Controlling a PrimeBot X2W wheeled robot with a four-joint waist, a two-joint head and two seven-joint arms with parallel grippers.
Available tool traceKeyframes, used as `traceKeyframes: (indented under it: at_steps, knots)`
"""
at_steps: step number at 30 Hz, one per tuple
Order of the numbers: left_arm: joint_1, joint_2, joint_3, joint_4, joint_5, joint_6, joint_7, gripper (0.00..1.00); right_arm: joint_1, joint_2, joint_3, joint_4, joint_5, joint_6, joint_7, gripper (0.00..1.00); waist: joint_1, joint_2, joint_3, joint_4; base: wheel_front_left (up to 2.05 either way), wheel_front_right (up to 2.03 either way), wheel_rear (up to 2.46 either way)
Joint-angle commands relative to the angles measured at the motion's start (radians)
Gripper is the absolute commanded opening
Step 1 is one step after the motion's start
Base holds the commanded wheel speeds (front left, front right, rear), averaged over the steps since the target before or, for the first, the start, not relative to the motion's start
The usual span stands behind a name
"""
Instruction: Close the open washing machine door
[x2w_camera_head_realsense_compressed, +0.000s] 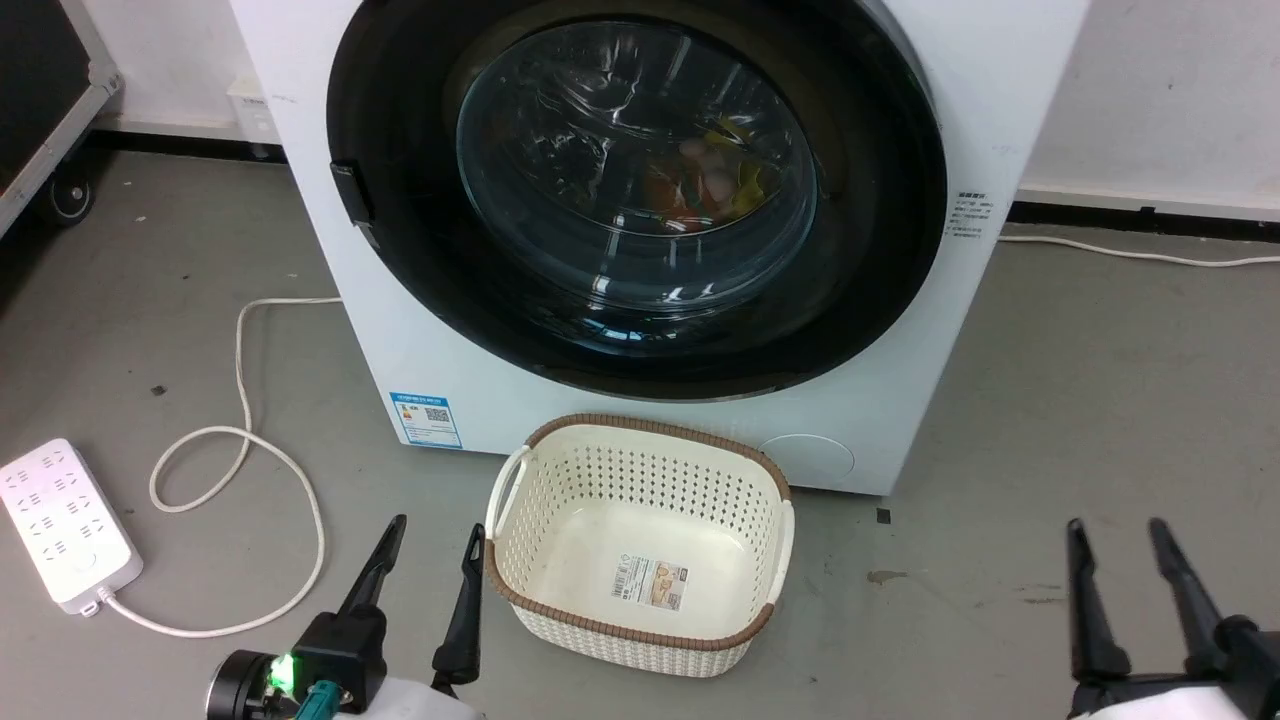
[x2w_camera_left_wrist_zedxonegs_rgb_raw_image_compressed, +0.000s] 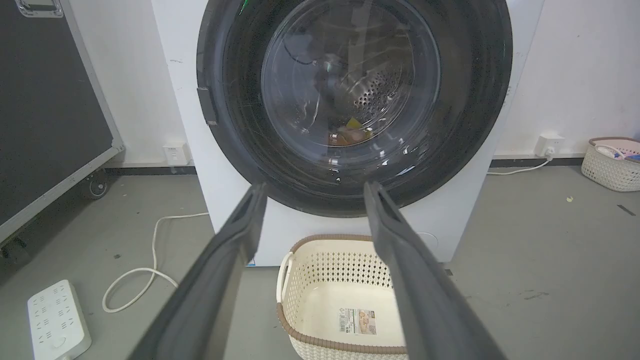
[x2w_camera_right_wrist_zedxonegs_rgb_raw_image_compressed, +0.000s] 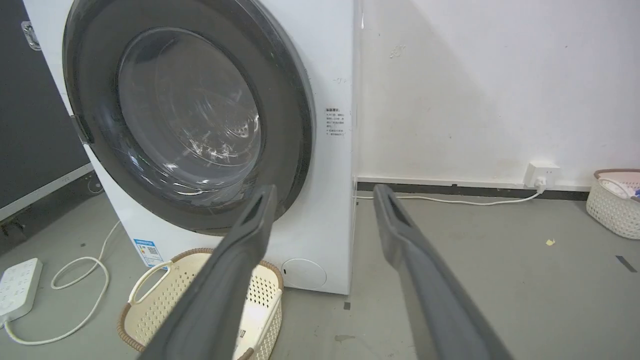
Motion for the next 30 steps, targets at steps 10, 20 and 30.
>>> traceKeyframes:
  at_steps: [10,20,30]
  knots:
    - [0.000,0.001,-0.013,0.008,0.002,0.008,-0.005,1.00,0.027,0.005,0.023,0.010,0.018,-0.001,-0.011,1.00,0.0000,0.0000,-0.008,0.004,0.00,0.00,0.00]
    - [-0.001,-0.003,-0.012,0.005,0.002,0.008,0.009,0.00,0.013,0.002,0.026,0.008,0.008,0.000,0.001,0.00,0.0000,0.0000,-0.009,0.004,0.00,0.00,0.00]
    - [-0.001,-0.005,-0.003,-0.007,0.007,0.013,0.029,0.00,0.005,0.002,0.036,0.004,-0.001,0.000,0.021,0.00,0.0000,0.0000,-0.007,0.003,0.00,0.00,0.00]
